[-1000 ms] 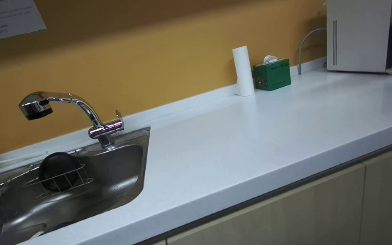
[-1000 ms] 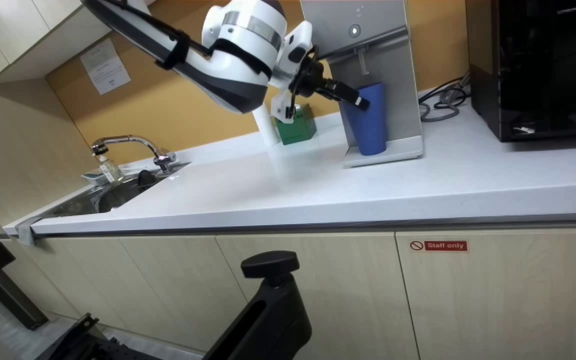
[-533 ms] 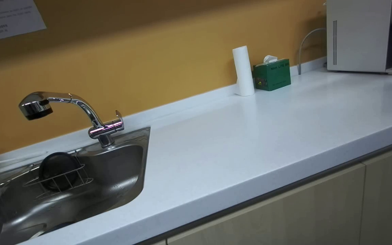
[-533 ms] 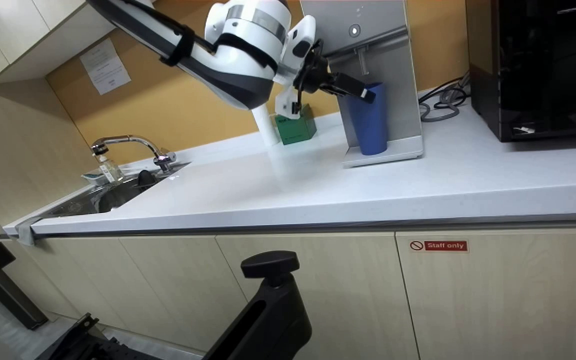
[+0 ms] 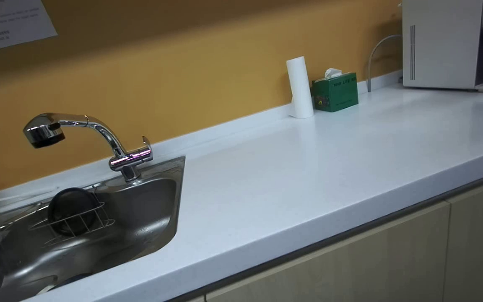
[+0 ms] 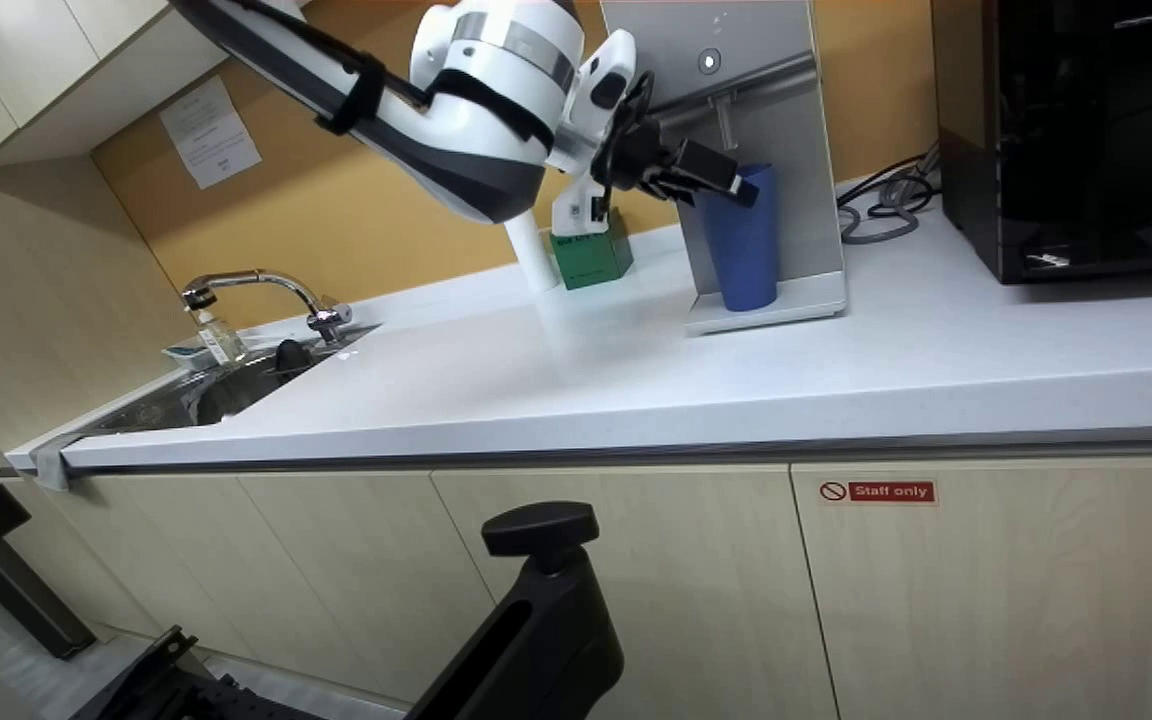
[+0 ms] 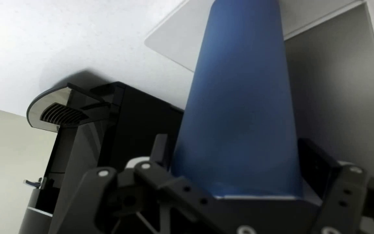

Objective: Pick up the blue cup and place it under the nozzle of the coffee machine

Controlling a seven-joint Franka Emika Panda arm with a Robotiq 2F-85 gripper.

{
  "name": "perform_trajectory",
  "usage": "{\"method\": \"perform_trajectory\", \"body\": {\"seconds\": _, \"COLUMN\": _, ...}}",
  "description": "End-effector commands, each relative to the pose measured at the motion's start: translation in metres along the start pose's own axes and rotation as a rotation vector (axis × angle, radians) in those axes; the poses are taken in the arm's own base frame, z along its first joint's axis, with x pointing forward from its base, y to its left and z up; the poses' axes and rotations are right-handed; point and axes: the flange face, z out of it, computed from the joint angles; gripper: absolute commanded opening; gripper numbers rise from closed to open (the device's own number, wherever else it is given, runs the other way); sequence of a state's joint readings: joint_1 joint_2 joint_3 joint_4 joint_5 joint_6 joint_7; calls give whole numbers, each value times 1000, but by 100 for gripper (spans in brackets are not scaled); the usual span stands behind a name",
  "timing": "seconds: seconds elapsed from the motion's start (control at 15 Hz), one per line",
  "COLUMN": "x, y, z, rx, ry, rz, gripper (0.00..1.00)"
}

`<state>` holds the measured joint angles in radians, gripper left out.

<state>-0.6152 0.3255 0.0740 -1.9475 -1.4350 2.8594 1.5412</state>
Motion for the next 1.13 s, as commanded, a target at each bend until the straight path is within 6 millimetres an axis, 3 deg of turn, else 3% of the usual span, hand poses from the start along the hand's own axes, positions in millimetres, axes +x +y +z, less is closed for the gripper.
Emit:
{"method": "perform_trajectory", "body": {"seconds": 0.0, "x": -18, "y": -3, "z": -8, "rx": 31, "ry": -65, "rz": -114, "gripper": 100}}
{"method": "perform_trajectory", "body": {"seconds": 0.27, "x": -31, "y": -9, "z": -18, "rx": 53, "ry": -127, "rz": -199, "gripper": 100}}
{"method": "perform_trajectory", "body": {"seconds": 0.53, "x": -34, "y": 7, "z": -45, "rx": 34, "ry": -192, "rz": -214, "gripper": 100}}
{"method": "perform_trajectory", "body": {"seconds": 0.87, "x": -76, "y": 16, "z": -83, "rx": 92, "ry": -336, "rz": -445, "gripper": 100}}
{"method": "perform_trajectory", "body": {"seconds": 1.07, "x": -68, "y": 23, "z": -106, "rx": 130, "ry": -372, "rz": -512, "gripper": 100}}
